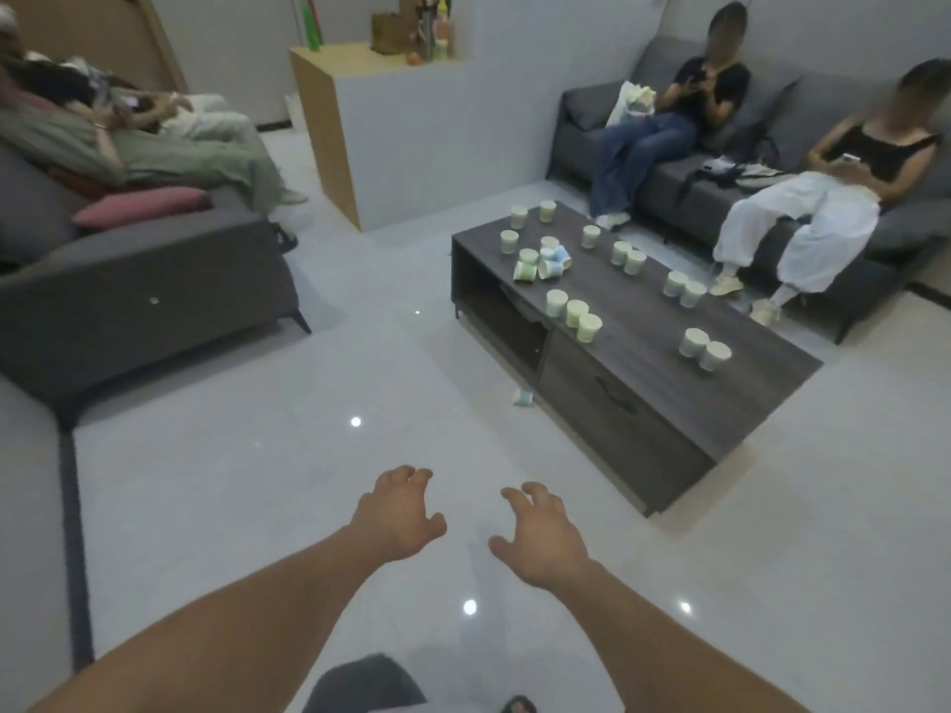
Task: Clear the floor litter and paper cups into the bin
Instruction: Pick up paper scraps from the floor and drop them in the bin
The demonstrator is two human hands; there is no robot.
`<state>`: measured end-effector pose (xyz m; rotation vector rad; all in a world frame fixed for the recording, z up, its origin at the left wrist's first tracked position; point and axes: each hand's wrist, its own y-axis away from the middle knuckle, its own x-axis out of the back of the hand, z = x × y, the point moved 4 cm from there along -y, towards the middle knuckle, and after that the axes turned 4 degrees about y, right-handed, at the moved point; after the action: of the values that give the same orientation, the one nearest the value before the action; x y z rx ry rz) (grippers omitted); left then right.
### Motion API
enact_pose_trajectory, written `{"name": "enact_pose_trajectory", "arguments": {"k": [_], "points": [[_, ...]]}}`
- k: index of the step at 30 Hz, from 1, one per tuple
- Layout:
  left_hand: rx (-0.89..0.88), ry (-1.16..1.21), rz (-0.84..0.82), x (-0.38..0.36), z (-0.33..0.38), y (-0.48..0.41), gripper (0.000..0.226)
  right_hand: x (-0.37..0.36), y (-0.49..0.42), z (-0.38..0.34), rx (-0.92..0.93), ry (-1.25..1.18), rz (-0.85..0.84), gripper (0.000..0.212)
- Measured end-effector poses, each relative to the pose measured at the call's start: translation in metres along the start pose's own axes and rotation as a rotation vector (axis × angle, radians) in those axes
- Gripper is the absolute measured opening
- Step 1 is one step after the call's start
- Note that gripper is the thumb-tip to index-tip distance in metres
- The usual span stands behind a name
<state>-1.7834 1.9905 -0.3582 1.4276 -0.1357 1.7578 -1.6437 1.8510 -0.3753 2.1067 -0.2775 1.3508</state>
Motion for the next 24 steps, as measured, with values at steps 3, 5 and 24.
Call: {"name": "enact_pose_trajectory", "arguments": {"k": [3,5,24], "points": [[0.05,0.036,-0.011,0.009,-0.009,-0.025,0.071,0.014,-0.041,-0.008,0.034,0.013,-0.035,0.071],[0.08,0.043,-0.015,0.018,-0.018,-0.049,0.072,0.022,-0.075,-0.015,0.057,0.031,-0.049,0.071],[0.104,0.061,-0.006,0.212,-0.116,-0.363,0.073,0.136,-0.415,-0.108,0.047,0.082,-0.061,0.07]]}}
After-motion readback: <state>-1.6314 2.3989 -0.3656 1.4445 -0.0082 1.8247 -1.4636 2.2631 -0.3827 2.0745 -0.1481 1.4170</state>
